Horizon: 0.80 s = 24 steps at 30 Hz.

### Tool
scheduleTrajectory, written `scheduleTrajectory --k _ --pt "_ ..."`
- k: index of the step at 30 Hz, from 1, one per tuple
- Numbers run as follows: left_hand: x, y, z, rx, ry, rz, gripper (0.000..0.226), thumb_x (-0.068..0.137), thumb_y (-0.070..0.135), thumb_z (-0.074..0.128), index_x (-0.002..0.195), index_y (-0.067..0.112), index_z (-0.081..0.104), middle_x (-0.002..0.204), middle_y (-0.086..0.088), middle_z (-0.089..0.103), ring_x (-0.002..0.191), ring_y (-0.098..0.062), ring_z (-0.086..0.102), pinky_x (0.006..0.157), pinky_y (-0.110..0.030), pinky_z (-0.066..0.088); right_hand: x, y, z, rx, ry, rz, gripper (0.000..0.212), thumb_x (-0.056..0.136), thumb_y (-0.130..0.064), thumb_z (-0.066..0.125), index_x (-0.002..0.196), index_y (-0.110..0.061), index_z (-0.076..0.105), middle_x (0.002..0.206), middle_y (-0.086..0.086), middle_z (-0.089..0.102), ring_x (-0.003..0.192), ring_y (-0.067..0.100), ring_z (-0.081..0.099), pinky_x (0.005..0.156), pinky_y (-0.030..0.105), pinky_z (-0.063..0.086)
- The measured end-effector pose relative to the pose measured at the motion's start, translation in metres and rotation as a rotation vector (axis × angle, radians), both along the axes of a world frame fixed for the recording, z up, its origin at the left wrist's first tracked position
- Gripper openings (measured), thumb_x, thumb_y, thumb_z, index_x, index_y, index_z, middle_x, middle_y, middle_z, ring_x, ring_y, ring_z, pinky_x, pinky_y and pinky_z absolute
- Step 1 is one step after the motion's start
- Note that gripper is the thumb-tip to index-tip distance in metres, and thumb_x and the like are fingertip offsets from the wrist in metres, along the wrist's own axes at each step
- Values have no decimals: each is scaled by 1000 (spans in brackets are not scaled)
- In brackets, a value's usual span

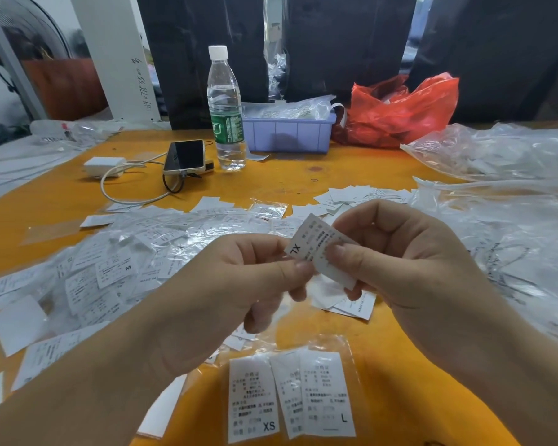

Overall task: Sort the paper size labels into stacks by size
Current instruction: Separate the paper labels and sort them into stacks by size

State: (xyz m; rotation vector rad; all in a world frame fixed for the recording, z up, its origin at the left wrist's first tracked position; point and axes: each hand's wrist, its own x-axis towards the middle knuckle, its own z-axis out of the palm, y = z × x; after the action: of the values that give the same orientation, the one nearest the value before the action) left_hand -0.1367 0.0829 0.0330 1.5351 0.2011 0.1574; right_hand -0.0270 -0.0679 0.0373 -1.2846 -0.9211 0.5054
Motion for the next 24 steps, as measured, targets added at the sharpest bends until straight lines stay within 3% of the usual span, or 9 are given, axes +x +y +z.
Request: scheduleTrajectory --k 3,8,10,12,14,18,24 --pt "-1 -1 1 64 6 23 26 69 30 74 85 10 77 58 0 59 42 -8 42 41 -16 35 3 0 -1 2 -8 -74 16 80 -1 73 75 -14 66 75 10 73 58 21 55 48 21 46" --pt "-2 1 2 69 -26 127 22 68 29 72 79 10 76 52 3 54 42 -9 40 42 -18 36 13 -3 2 7 -81 -195 12 78 -10 71 75 -20 66 76 4 74 57 13 59 50 21 47" --pt "-2 2 2 68 -45 153 23 64 26 81 78 8 75 51 1 53 42 -10 39 43 -19 36 15 -2 3 -6 -111 -205 8 76 -13 70 75 -20 66 76 3 74 57 11 59 49 21 48" --pt "-2 2 3 64 -58 174 32 57 25 87 78 6 73 52 0 51 43 -11 38 42 -20 35 16 -2 2 -22 -117 -182 3 72 -17 67 74 -19 67 75 2 74 57 11 60 49 20 47" --pt "-1 3 3 61 -65 188 36 56 32 77 79 5 72 51 0 49 43 -11 38 43 -21 36 15 -1 0 -52 -129 -138 4 72 -18 66 75 -19 68 75 2 74 59 11 60 49 20 46" --pt "-1 2 5 55 -62 184 21 57 34 75 69 17 73 48 0 45 42 -10 35 44 -22 37 12 -1 -1 -44 -89 -49 10 72 -15 66 73 -24 70 74 2 73 61 14 60 48 19 45" --pt "0 3 3 43 -58 200 21 56 34 76 70 18 72 53 -6 44 43 -11 33 44 -22 38 13 0 0 -59 -47 -16 3 70 -14 66 70 -17 68 73 4 73 59 13 59 47 17 43"
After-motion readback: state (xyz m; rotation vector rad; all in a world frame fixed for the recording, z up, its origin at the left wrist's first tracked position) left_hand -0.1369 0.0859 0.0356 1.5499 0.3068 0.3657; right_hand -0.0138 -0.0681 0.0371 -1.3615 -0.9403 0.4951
